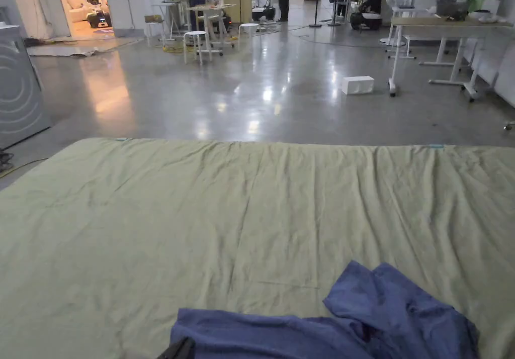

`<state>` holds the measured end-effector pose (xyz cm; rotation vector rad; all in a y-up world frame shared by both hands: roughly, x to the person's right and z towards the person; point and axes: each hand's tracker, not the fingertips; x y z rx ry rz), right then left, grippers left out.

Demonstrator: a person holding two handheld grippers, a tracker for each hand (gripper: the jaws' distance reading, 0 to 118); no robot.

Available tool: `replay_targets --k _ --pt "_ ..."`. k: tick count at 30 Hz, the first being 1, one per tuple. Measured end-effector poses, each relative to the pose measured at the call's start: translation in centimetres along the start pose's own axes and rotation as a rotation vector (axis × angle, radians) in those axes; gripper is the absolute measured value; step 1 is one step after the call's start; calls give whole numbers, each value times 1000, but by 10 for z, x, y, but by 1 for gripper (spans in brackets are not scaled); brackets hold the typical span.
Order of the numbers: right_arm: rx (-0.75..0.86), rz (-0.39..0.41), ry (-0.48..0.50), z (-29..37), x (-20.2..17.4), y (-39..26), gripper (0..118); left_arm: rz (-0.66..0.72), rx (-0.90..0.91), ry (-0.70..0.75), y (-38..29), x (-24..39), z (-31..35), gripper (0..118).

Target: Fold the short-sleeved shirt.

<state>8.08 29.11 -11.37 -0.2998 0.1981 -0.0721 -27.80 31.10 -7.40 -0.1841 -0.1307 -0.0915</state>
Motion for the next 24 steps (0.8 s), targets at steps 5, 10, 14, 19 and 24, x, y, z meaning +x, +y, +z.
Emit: replay_targets --k 5,10,14,19,24 --pt "-17 -25 -4 4 -1 -6 1 109 -38 13 -2 -9 12 0" --pt "-26 -23 -3 4 -2 -10 1 160 -43 34 -3 -23 9 0" --pt "-31 -19 5 2 -4 -11 1 189 -89 77 -7 -31 2 0" --pt "-69 -19 9 -5 -2 -19 1 225 -124 75 -16 -39 -7 0" --pt "-122 -26 15 -13 1 -30 1 213 -185 66 -29 -45 -27 0"
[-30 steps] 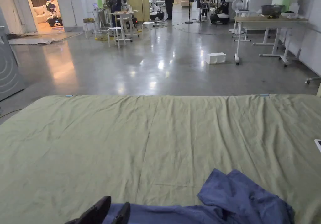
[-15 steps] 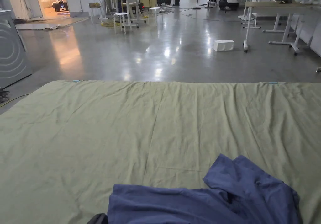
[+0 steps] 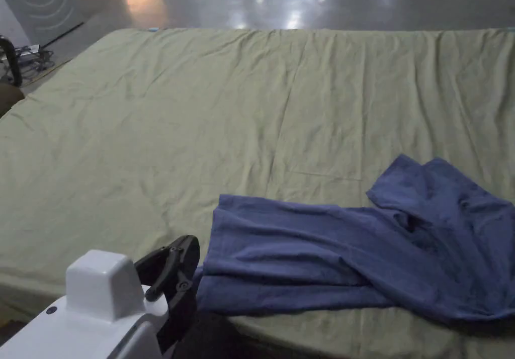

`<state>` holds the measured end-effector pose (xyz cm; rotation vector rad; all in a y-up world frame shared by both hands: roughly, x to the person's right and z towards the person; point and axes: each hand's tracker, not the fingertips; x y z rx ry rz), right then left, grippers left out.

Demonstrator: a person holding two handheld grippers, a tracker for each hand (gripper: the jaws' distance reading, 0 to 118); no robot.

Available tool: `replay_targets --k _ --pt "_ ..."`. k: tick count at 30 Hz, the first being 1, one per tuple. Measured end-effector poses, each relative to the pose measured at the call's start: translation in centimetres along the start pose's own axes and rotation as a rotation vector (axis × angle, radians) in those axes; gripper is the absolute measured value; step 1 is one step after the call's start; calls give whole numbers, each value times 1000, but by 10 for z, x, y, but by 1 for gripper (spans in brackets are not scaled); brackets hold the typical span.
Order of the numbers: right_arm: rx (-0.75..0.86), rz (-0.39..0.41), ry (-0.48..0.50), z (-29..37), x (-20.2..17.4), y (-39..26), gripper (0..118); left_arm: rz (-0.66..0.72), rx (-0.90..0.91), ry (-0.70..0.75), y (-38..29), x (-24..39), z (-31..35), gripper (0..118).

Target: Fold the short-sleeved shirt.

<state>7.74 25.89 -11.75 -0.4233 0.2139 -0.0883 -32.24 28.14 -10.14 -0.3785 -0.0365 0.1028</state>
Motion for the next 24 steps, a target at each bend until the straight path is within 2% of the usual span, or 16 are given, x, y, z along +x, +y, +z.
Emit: replay_targets --k 4,9,10,12,13,14,16,17,19,22,24 --pt "-49 16 -14 -14 2 -7 1 12 -55 3 -2 -11 -32 0" --pt "-75 -7 -13 -25 10 -10 1 28 -122 -22 -5 -27 -84 1" --pt "-81 -7 -16 -26 12 -11 1 32 -138 -22 -5 -31 -100 9" --pt "-91 -3 -27 -28 15 -12 1 53 -156 -44 -6 -38 -126 64" --pt "-97 -3 -33 -28 17 -14 1 74 -151 -107 -7 -44 -142 89" --pt "-103 -5 -39 -28 18 -15 1 79 -168 -123 -6 -48 -156 102" --pt "-119 -12 -56 -27 23 -18 1 95 -217 -98 -9 -60 -197 106" --pt "-126 -16 -64 -26 25 -20 1 106 -233 -91 -7 -66 -217 113" --pt "-138 -27 -80 -24 30 -23 1 127 -316 -48 0 -70 -252 113" --pt "-154 -41 -110 -19 38 -28 1 55 -442 18 -1 -76 -302 112" --pt "-159 -49 -131 -16 43 -30 1 21 -495 2 -5 -79 -323 112"
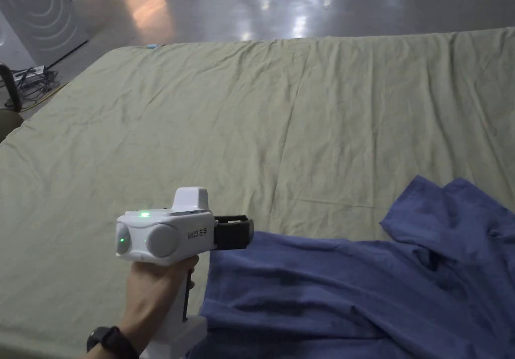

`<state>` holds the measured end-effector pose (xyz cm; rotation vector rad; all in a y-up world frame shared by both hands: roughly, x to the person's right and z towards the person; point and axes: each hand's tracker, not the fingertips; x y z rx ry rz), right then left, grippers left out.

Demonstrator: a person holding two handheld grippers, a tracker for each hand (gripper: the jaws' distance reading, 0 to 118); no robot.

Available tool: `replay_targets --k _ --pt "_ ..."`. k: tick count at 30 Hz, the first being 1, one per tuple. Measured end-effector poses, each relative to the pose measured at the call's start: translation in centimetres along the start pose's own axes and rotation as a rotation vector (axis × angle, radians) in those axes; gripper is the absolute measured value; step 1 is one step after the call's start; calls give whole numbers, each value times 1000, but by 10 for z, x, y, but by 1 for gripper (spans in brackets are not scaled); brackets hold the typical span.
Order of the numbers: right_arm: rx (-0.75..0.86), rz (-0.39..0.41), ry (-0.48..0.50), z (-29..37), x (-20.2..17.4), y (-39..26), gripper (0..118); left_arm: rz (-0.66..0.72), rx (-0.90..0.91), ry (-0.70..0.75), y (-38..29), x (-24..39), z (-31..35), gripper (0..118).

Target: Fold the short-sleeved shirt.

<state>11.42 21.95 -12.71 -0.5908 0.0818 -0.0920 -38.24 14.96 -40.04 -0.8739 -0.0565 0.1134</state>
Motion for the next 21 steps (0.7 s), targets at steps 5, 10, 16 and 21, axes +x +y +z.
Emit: replay_targets --k 5,10,16,21 --pt "-33 -15 -38 3 12 -2 1 -10 -128 108 8 -5 -45 85" --pt "-66 -40 -48 -2 22 -9 1 -91 -191 88 -10 13 -57 74" --pt "-62 -50 -39 -5 21 -11 1 -99 -199 107 -4 35 -43 23" --pt "-68 -42 1 -16 23 1 1 -183 -218 124 -10 46 -55 10"
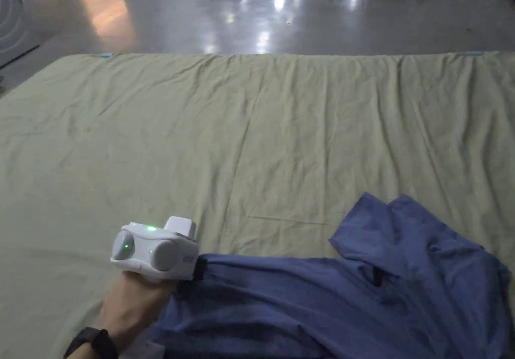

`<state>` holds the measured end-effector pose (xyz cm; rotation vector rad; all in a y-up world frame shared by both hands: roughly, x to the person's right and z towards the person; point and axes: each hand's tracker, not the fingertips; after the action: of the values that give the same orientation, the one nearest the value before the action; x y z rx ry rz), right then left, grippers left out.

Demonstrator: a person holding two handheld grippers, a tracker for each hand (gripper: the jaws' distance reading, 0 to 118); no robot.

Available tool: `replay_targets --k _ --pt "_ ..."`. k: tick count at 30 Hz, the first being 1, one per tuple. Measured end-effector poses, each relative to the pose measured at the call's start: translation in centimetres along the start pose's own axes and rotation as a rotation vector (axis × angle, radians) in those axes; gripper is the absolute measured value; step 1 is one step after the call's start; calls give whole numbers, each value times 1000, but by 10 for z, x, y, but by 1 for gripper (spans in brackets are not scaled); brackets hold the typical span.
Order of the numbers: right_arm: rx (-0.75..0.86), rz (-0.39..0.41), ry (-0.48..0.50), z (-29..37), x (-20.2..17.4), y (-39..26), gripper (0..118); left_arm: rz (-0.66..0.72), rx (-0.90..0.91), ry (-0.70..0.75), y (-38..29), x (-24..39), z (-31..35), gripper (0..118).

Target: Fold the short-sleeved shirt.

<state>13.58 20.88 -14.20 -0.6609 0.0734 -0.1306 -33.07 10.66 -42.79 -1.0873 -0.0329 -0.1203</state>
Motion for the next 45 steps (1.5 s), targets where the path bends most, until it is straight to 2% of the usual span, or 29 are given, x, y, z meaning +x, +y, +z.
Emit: replay_targets --k 3,4,5,6,7,8,9,10,11,13,15,20,22,25,28,31,33,34,36,37,38,39,40,41,42,43,45 --pt "-12 -8 122 -24 8 37 1 -27 11 52 -9 7 -14 10" --pt "1 26 125 -36 7 57 1 -96 11 71 -9 11 -14 10" --pt "3 82 128 -51 5 80 8 -133 11 83 -10 17 -10 10" --pt "1 125 131 -63 2 98 19 -134 7 85 -11 22 -4 10" --pt "-10 176 142 -80 -3 118 38 -119 3 79 -10 21 -4 10" --pt "-23 229 137 -106 -4 140 62 -104 -2 74 -9 20 -5 10" --pt "-13 290 129 -126 -7 155 77 -91 -6 64 -8 16 -6 10" --pt "-31 347 126 -147 -11 169 87 -76 -13 48 -6 12 -6 10" --pt "-43 386 122 -169 -14 182 89 -67 -19 30 -5 9 -6 10" --pt "-92 431 102 -211 -18 205 89 -63 -24 3 -5 4 -6 10" --pt "-137 404 67 -249 -18 219 89 -48 -29 -25 -1 -4 -11 10" --pt "-257 437 130 -333 -32 232 89 7 -52 -78 5 -17 -15 10" --pt "-283 394 119 -352 -50 234 89 8 -72 -86 10 -18 -18 10" --pt "-315 391 132 -385 -70 238 89 1 -126 -91 20 -19 -21 10" --pt "-373 490 102 -413 -84 229 88 0 -161 -90 26 -17 -21 10" --pt "-474 667 81 -440 -94 217 86 0 -173 -92 28 -15 -20 10" --pt "-490 762 66 -453 -97 207 77 0 -174 -97 28 -16 -20 10" --pt "-476 768 92 -454 -96 206 77 2 -176 -98 29 -17 -21 10" --pt "-491 699 117 -457 -95 211 69 -1 -181 -96 30 -16 -22 10" --pt "-523 658 151 -458 -93 212 60 -4 -184 -93 30 -16 -23 10" --pt "-525 654 165 -458 -93 213 50 -7 -186 -92 30 -16 -24 10" --pt "-511 675 152 -457 -93 213 45 -8 -187 -91 30 -17 -25 10" --pt "-491 704 161 -448 -97 214 33 -9 -188 -91 30 -17 -25 10" --pt "-485 719 164 -438 -100 214 9 -11 -188 -91 30 -16 -24 10" --pt "-475 742 140 -436 -103 213 4 -16 -186 -93 30 -16 -22 10" --pt "-471 734 123 -434 -103 213 4 -19 -184 -96 30 -17 -22 10" --pt "-487 677 147 -431 -99 215 3 -6 -174 -99 28 -18 -21 10"
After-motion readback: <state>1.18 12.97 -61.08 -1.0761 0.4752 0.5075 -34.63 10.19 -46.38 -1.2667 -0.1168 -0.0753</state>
